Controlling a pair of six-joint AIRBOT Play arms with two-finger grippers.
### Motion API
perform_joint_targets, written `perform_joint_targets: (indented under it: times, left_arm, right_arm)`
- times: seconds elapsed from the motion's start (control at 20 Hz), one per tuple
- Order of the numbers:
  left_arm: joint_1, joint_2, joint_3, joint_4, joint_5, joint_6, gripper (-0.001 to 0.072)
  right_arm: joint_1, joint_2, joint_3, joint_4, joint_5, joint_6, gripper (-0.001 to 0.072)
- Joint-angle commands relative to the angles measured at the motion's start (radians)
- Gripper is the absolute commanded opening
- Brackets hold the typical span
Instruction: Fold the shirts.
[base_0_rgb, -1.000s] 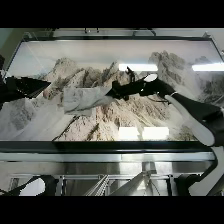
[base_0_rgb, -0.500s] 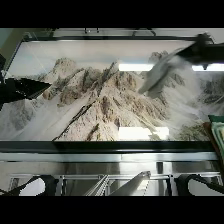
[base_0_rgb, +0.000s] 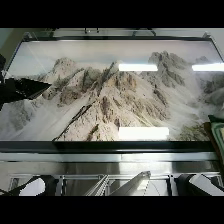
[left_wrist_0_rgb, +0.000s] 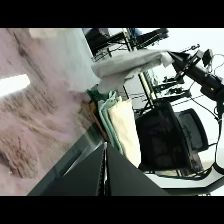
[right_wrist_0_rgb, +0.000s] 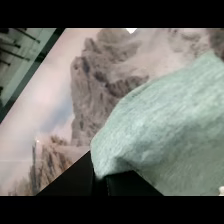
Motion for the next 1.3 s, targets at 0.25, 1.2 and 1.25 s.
perform_joint_targets:
  times: [0.25, 1.2, 1.25]
  left_arm:
    - [0.000, 0.000, 0.000, 0.001, 0.012, 0.013, 0.0000]
    - [-0.077, 0.000, 0.000, 0.001, -0.004, 0.042, 0.0000]
    - [-0.087, 0.000, 0.000, 0.001, 0.000, 0.042, 0.0000]
  right_arm:
    - [-0.243, 0.048, 0.015, -0.048, 0.103, -0.104, 0.0014]
    - [-0.236, 0.128, -0.451, -1.042, 0.172, 0.096, 0.0014]
    - [-0.236, 0.127, -0.501, -1.058, 0.137, 0.097, 0.0014]
